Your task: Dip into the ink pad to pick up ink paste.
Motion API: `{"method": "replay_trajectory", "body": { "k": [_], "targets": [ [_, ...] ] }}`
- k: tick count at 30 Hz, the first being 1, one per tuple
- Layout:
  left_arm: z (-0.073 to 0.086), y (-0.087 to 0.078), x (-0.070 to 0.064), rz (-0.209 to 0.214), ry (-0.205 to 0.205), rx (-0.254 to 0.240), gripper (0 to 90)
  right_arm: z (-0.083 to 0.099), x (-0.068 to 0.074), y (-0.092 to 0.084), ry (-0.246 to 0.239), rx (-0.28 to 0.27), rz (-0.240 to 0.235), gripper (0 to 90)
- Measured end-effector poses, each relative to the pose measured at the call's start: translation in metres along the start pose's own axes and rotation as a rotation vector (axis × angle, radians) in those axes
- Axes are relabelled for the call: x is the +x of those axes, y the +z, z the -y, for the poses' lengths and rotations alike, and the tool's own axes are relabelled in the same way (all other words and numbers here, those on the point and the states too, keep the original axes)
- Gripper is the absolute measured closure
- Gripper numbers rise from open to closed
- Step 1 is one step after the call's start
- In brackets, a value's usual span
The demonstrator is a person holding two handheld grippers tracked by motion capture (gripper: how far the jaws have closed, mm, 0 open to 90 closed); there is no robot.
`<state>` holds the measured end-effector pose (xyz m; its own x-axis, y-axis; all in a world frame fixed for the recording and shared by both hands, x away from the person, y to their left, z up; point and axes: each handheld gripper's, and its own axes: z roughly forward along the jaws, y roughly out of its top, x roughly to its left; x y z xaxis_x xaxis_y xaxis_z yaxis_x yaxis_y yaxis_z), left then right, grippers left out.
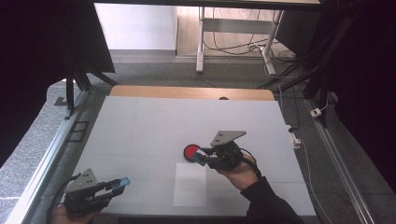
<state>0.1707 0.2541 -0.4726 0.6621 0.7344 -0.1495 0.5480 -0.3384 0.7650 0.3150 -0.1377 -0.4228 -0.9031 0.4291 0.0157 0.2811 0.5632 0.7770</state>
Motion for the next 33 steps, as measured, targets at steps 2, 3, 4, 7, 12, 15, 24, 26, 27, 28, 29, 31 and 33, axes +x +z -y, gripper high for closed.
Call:
{"method": "replay_trajectory", "body": {
  "k": [2, 3, 4, 7, 12, 15, 24, 26, 27, 28, 29, 31, 33],
  "targets": [
    [0.0, 0.0, 0.0, 0.001, -0.001, 0.0, 68.4, -0.001, -0.002, 0.004, -0.001, 0.008, 0.003, 71.3],
    [0.0, 0.0, 0.0, 0.001, 0.0, 0.001, 68.3, -0.001, -0.003, 0.005, -0.003, 0.01, 0.002, 71.3],
    [0.0, 0.0, 0.0, 0.001, 0.0, 0.001, 68.4, -0.001, -0.004, 0.007, 0.0, 0.011, 0.003, 71.3],
    [0.0, 0.0, 0.001, 0.004, -0.004, -0.001, 68.3, -0.003, -0.007, 0.013, 0.0, 0.02, 0.008, 71.3],
    [0.0, 0.0, 0.002, 0.01, -0.016, -0.004, 68.3, -0.004, -0.012, 0.023, 0.001, 0.042, 0.03, 71.3],
    [0.0, 0.0, 0.003, 0.013, -0.025, -0.005, 68.3, -0.003, -0.017, 0.027, 0.017, 0.048, 0.033, 71.3],
    [0.0, 0.0, 0.004, 0.016, -0.028, -0.005, 68.4, -0.003, -0.029, 0.04, 0.033, 0.068, 0.046, 71.4],
    [0.0, 0.0, 0.004, 0.017, -0.029, -0.007, 68.3, -0.004, -0.031, 0.045, 0.023, 0.077, 0.052, 71.4],
    [0.0, 0.0, 0.004, 0.018, -0.029, -0.007, 68.4, -0.005, -0.031, 0.047, 0.023, 0.082, 0.056, 71.4],
    [0.0, 0.0, 0.004, 0.02, -0.03, -0.008, 68.3, -0.005, -0.032, 0.049, 0.023, 0.085, 0.059, 71.4],
    [0.001, 0.0, 0.004, 0.021, -0.031, -0.009, 68.4, -0.006, -0.033, 0.051, 0.02, 0.09, 0.06, 71.4],
    [0.001, 0.0, 0.004, 0.022, -0.03, -0.009, 68.4, -0.006, -0.036, 0.056, 0.014, 0.095, 0.068, 71.4],
    [0.001, 0.0, 0.004, 0.022, -0.029, -0.009, 68.4, -0.007, -0.039, 0.059, 0.018, 0.106, 0.076, 71.4]
  ]
}}
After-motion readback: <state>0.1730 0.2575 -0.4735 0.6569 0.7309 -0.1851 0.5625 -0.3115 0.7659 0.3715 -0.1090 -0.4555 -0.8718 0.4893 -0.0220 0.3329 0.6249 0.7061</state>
